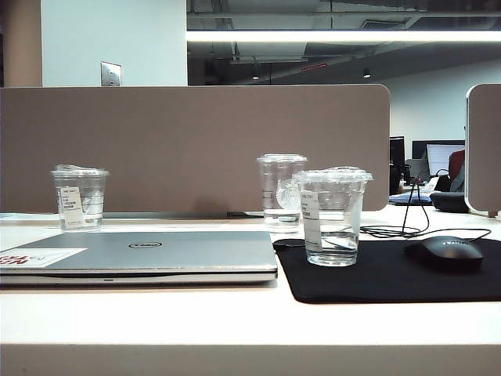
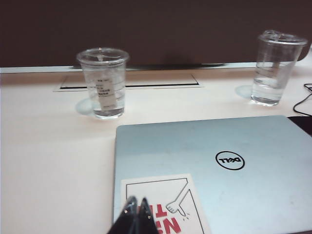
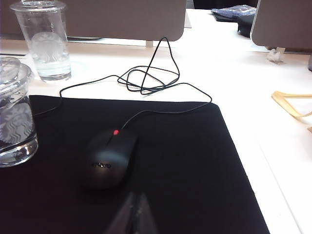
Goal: Pick up the coffee cup on the middle and place it on the right side of the laptop.
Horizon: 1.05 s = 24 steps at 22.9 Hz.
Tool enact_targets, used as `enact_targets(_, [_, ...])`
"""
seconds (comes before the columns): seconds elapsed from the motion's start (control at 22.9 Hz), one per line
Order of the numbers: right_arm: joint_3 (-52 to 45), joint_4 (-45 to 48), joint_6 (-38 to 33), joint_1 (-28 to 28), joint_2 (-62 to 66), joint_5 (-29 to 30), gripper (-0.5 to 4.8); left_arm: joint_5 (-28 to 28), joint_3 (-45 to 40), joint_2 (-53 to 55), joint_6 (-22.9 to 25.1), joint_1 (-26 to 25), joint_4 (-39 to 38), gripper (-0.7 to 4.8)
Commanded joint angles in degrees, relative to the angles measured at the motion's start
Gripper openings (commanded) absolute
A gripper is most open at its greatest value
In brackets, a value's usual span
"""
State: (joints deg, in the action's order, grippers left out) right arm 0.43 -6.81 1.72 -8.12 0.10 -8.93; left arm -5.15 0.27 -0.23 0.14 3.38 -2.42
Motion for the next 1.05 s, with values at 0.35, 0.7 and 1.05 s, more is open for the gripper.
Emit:
enact_targets(0.35, [-0.3,0.6,-0.2,0.0,-0.1,-0.1,-0.01,-2.0,0.1,0.4,0.0,-0.1,-1.0,-0.05])
enact_targets(0.7, [-0.3,0.6,-0.2,0.0,-0.1,-0.1,-0.01,-2.0,0.1,0.4,-0.1,-0.1,-1.0,-0.05])
enact_targets(1.05, [-0.3,0.6,-0.2,0.0,-0.1,-0.1,-0.01,-2.0,0.1,0.4,-0.1,-0.1,-1.0,-0.05])
